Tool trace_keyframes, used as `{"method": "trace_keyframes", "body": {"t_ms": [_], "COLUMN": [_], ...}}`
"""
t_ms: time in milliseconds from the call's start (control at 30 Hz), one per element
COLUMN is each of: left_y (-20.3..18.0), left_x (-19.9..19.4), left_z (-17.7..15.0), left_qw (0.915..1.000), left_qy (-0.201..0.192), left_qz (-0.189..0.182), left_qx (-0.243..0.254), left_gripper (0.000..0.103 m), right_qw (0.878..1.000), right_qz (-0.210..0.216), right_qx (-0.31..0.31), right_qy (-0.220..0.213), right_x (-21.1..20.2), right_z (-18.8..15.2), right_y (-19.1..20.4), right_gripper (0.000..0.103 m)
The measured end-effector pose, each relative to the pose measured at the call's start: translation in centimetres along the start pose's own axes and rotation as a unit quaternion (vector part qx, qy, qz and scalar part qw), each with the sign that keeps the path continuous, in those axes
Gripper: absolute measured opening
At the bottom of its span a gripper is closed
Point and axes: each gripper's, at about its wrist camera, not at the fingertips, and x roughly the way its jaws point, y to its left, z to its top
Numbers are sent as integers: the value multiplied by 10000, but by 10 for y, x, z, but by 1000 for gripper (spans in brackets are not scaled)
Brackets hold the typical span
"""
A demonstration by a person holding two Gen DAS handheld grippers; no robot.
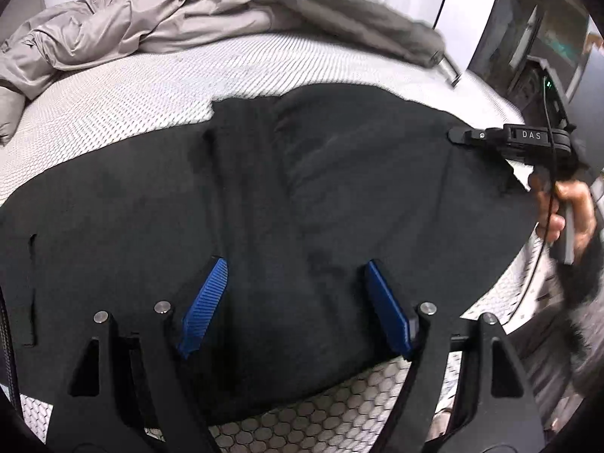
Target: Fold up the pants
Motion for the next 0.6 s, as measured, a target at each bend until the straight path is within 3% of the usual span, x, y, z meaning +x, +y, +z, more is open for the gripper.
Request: {"method": "trace_keyframes", "body": {"t_ms": [67, 133, 267, 333, 467, 533, 600], "left_y": [1, 3, -7, -20, -64, -75, -74], "left_x": [2, -7, -25, -25, 6, 24, 29], "left_z": [2, 3, 6, 12, 19, 17, 12], "left_qw": [10000, 9997, 9981, 9971, 9966, 9949, 9928], "left_qy": [-5, -164, -608, -749, -432, -180, -127], "left_qz": [42, 59, 79, -104, -220, -19, 51], "left_qx": [-70, -151, -65, 45, 660, 994, 1189], "left_gripper": [74, 73, 74, 74, 74, 74, 74], "right_qw": [9966, 9944, 9885, 9865, 9789, 9684, 9516], "right_qz": [-704, -946, -1272, -1158, -1011, -1112, -1439], "right_qx": [-262, -211, -788, -1094, -1775, -2204, -2669], "right_qy": [333, 420, -226, -378, -98, 340, 494], "right_x": [14, 17, -22, -34, -2, 31, 44], "right_z": [-1, -5, -15, -26, -47, -62, -75], "right_y": [-3, -8, 18, 36, 80, 94, 100], "right_gripper": [33, 33, 34, 34, 36, 36, 36]}}
